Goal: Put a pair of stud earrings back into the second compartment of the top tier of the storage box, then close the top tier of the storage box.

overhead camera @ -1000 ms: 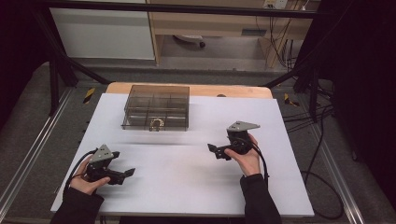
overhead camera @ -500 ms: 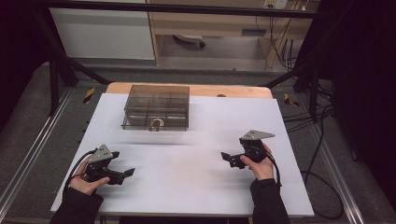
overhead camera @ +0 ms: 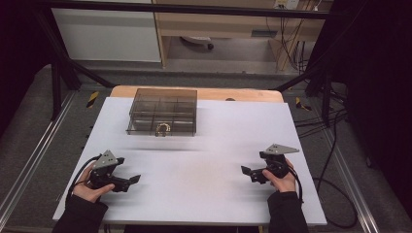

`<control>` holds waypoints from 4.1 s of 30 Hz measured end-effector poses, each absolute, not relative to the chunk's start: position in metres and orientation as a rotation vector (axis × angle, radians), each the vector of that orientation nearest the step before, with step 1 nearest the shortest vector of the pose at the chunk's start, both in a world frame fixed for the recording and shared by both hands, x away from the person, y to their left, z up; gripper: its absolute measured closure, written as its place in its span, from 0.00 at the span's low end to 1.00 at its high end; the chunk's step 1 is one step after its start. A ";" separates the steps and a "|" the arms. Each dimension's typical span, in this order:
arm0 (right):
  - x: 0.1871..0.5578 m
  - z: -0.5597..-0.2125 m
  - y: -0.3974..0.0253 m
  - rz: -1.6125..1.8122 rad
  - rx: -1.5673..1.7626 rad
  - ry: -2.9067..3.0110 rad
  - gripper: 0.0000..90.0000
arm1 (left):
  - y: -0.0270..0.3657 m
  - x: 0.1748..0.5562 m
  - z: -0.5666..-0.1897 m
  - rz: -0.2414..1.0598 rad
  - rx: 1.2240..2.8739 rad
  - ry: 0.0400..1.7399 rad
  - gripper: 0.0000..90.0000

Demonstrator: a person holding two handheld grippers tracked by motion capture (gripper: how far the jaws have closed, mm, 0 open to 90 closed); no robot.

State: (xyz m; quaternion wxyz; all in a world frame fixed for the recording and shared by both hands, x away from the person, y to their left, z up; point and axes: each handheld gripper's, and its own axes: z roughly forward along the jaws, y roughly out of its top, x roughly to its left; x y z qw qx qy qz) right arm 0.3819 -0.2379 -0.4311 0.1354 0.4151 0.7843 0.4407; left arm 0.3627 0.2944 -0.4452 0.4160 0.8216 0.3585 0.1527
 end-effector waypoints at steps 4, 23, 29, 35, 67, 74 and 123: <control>0.378 -0.436 -0.243 1.268 1.204 2.274 0.01 | 0.294 0.362 -0.445 0.382 2.063 0.899 0.04; 0.369 -0.440 -0.250 1.285 1.202 2.271 0.01 | 0.283 0.366 -0.430 0.350 2.067 0.904 0.07; 0.368 -0.440 -0.251 1.293 1.211 2.266 0.01 | 0.279 0.371 -0.425 0.346 2.070 0.901 0.11; 0.368 -0.440 -0.252 1.294 1.206 2.263 0.01 | 0.272 0.377 -0.418 0.358 2.081 0.896 0.14; 0.367 -0.442 -0.251 1.280 1.206 2.275 0.01 | 0.251 0.410 -0.399 0.492 2.105 0.950 0.56; 0.366 -0.442 -0.251 1.279 1.210 2.274 0.01 | 0.248 0.414 -0.397 0.494 2.079 0.963 0.68; 0.366 -0.441 -0.252 1.285 1.203 2.268 0.01 | 0.223 0.441 -0.394 0.542 2.053 1.003 0.99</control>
